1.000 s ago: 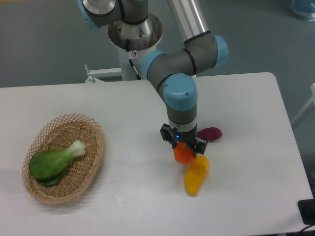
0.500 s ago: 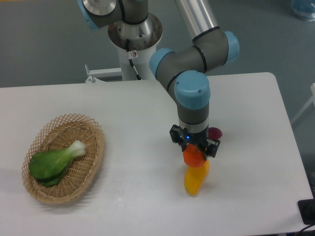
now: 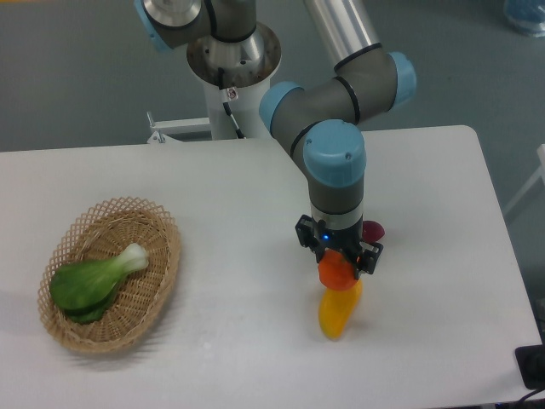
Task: Pick up the orange from the table
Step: 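Lift the held orange up and away from the table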
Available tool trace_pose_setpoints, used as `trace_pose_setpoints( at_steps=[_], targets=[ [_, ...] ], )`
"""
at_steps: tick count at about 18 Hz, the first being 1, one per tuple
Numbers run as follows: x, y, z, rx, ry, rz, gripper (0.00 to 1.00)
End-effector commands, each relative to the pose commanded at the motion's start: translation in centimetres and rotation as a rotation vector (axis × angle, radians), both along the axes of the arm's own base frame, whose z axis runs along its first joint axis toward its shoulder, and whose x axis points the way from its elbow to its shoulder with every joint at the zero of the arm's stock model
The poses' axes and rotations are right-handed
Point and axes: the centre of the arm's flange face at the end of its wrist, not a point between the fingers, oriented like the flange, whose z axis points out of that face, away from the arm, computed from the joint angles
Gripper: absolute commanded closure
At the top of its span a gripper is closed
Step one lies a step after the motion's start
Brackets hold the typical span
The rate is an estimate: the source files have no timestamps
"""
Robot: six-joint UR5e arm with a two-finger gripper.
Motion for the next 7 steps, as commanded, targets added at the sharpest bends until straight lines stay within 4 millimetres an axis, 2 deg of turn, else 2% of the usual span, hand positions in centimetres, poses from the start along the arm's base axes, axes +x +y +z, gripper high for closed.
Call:
trace_pose_setpoints(
  at_steps=[7],
  targets=[
    [0.09, -0.19, -0.34, -0.011, 0.001, 0.002, 0.43]
  ],
)
